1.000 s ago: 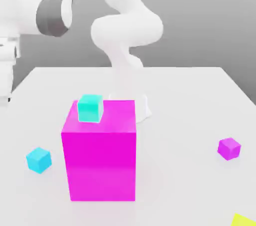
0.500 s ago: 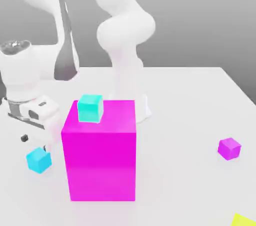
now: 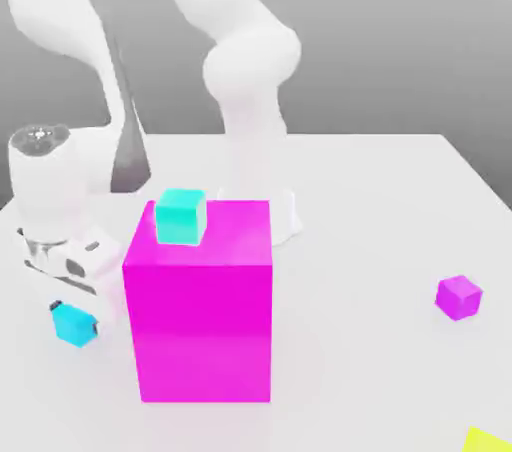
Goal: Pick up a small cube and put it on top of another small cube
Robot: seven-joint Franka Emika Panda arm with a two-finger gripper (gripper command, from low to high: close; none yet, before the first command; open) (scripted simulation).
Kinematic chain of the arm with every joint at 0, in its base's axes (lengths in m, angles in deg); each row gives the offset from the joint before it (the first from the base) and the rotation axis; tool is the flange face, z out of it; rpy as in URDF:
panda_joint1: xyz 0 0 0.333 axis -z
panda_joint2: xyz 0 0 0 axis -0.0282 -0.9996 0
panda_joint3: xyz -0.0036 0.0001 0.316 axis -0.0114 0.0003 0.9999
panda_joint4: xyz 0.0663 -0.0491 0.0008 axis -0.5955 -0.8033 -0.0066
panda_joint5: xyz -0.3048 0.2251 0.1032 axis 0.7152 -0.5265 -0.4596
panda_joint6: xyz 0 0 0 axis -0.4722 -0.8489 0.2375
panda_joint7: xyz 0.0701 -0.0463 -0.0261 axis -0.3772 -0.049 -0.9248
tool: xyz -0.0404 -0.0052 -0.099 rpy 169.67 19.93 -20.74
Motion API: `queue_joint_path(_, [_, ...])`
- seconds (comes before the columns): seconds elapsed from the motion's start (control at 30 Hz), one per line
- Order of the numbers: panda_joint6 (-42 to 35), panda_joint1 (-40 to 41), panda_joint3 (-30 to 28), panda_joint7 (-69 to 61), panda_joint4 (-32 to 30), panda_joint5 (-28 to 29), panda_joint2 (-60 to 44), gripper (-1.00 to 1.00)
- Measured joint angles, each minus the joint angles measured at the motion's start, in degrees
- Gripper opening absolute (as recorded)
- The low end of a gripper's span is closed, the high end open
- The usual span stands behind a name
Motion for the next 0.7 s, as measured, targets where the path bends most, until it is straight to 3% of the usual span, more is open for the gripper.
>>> queue_joint_path(0.23, [-0.24, 1.48, 1.29, -1.41, -0.57, -1.03, -0.66, -1.00])
queue_joint_path(0.7, [-3.18, 14.02, 16.30, -9.68, -4.38, -12.74, -5.83, -1.00])
